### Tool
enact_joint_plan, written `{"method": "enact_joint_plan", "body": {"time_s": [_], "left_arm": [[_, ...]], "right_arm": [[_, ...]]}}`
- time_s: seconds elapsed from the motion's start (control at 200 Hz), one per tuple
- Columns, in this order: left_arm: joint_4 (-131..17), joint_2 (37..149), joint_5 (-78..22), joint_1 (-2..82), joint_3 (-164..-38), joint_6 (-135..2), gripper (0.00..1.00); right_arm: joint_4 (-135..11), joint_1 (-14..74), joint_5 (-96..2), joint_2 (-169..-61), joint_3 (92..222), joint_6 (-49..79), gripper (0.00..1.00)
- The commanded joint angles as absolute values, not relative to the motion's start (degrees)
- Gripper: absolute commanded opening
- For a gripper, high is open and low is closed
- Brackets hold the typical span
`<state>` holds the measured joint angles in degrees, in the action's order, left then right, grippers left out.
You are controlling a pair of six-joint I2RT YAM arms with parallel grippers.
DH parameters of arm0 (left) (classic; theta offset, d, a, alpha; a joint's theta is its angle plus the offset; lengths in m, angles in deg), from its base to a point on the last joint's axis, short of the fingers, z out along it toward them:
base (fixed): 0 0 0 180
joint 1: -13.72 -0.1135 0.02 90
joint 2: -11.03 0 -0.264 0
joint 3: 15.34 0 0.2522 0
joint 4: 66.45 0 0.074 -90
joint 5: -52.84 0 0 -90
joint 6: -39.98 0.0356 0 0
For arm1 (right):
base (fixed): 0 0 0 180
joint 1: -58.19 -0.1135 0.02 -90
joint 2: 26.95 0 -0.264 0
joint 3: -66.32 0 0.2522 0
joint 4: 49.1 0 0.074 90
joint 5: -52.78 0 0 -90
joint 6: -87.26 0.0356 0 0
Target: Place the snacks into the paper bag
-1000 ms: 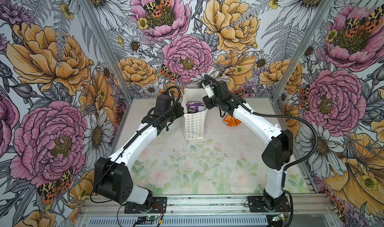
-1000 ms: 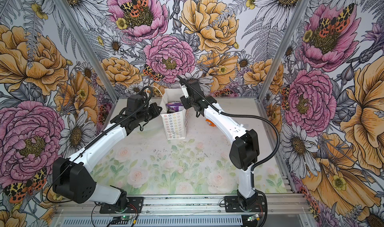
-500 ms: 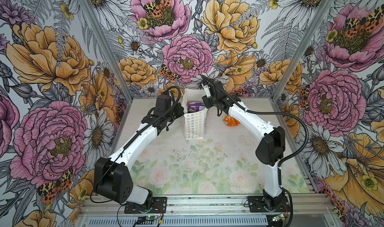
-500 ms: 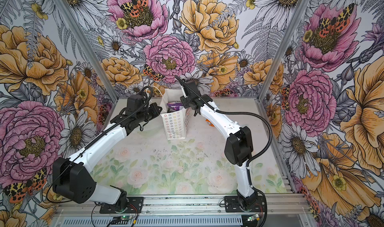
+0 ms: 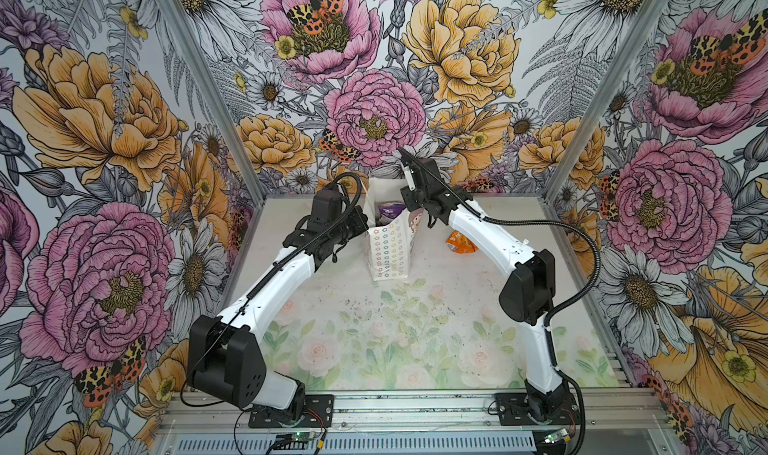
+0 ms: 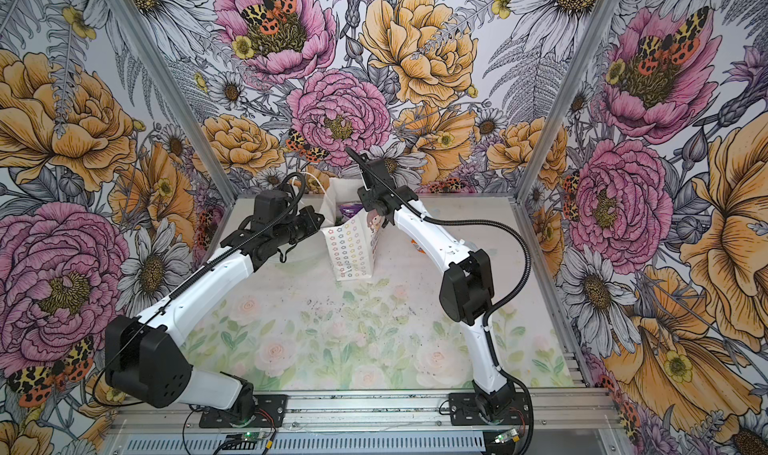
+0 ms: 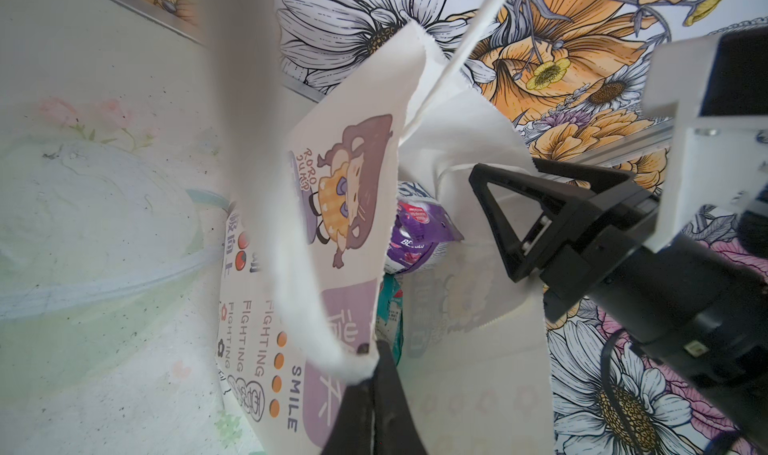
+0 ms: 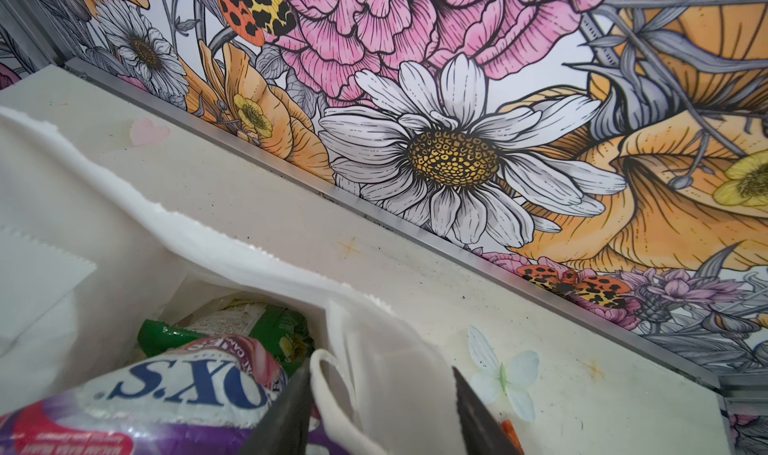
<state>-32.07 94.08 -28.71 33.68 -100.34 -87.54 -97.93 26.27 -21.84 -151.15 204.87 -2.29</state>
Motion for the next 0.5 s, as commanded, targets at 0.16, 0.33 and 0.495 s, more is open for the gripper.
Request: {"method": "enact_joint_plan", "body": {"time_s": [0.16, 0.33, 0.495], "left_arm": [[-30.7, 94.5, -28.55, 33.23, -99.64, -86.93, 0.0], [-30.98, 94.85, -28.28, 33.14, -99.59, -86.93, 0.0], [-31.16, 94.87, -28.01, 33.07, -99.38, -87.06, 0.0]], "right_arm": [[-88.39, 26.2, -20.04, -144.77, 200.57, -0.82, 0.43], [-87.16, 26.22, -19.56, -141.41, 199.46, -1.15, 0.44], [-87.1, 26.29, -19.77, -138.97, 199.28, -1.58, 0.44]]}}
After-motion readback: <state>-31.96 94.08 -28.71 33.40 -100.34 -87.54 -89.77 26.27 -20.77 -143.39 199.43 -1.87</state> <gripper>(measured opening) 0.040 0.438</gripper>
